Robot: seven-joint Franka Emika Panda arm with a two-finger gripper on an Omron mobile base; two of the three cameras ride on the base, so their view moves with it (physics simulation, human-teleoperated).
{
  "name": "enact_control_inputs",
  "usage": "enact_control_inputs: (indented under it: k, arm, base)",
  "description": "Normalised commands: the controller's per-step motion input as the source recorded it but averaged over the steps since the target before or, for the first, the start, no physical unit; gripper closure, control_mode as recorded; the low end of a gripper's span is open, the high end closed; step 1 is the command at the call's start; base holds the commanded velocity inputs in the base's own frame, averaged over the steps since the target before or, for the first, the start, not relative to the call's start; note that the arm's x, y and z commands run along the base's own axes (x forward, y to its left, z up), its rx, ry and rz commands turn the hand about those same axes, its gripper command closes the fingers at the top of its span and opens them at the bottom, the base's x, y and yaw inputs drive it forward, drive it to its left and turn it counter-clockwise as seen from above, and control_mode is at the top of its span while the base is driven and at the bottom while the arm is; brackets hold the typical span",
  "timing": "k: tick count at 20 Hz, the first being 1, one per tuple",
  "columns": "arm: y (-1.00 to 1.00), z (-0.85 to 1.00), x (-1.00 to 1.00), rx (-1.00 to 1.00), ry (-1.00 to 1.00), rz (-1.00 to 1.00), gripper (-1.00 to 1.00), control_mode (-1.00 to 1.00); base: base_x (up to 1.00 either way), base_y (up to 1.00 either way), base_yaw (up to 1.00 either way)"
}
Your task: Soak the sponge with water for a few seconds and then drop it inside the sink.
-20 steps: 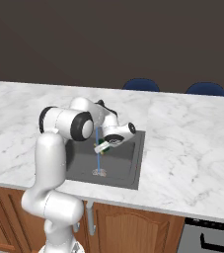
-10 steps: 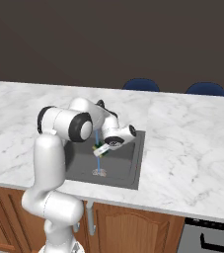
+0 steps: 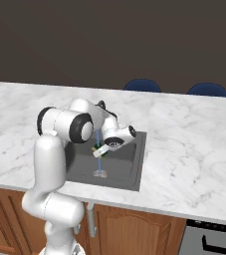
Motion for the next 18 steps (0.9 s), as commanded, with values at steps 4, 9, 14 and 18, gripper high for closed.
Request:
enact_control_inputs:
  k: [4,9,14,18]
  arm:
    - [0.0,0.0,0.0,0.0,0.0,0.0,1.0,-1.0]
    - [0.0,0.04,-0.07,0.0,0.0,0.0,1.0,-1.0]
    - [0.0,0.29,-0.29,0.0,0.0,-0.07,1.0,-1.0]
    - [0.0,0.4,-0.43,0.0,0.0,-0.12,1.0,-1.0]
  base:
    - [0.0,0.0,0.0]
    - [0.0,0.0,0.0]
    - [0.0,0.0,0.0]
    - [0.0,0.0,0.0]
